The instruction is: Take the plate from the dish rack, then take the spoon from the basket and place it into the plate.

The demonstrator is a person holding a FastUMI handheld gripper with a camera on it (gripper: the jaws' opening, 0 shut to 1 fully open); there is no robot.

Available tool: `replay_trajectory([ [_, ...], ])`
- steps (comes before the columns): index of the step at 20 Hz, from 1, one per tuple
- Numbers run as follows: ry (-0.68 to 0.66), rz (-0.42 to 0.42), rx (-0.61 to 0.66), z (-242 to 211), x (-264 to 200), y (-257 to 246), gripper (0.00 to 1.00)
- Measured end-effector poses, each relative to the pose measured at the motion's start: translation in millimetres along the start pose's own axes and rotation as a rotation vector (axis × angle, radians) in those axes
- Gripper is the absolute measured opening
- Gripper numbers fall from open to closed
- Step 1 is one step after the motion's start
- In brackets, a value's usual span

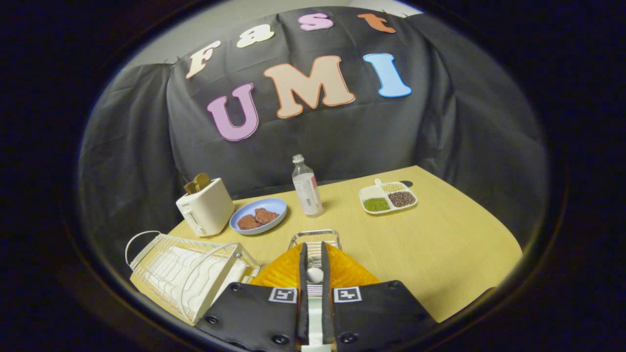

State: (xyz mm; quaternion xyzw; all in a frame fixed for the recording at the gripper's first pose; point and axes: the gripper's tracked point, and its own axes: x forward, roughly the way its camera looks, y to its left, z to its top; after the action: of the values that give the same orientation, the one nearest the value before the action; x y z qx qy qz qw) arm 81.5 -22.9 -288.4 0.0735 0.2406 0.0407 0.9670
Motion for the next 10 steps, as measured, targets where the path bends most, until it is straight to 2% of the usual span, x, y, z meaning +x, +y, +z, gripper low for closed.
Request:
replay_trajectory([
  [10,-0.093,-0.051,-0.025,66,-58,7,0.13],
])
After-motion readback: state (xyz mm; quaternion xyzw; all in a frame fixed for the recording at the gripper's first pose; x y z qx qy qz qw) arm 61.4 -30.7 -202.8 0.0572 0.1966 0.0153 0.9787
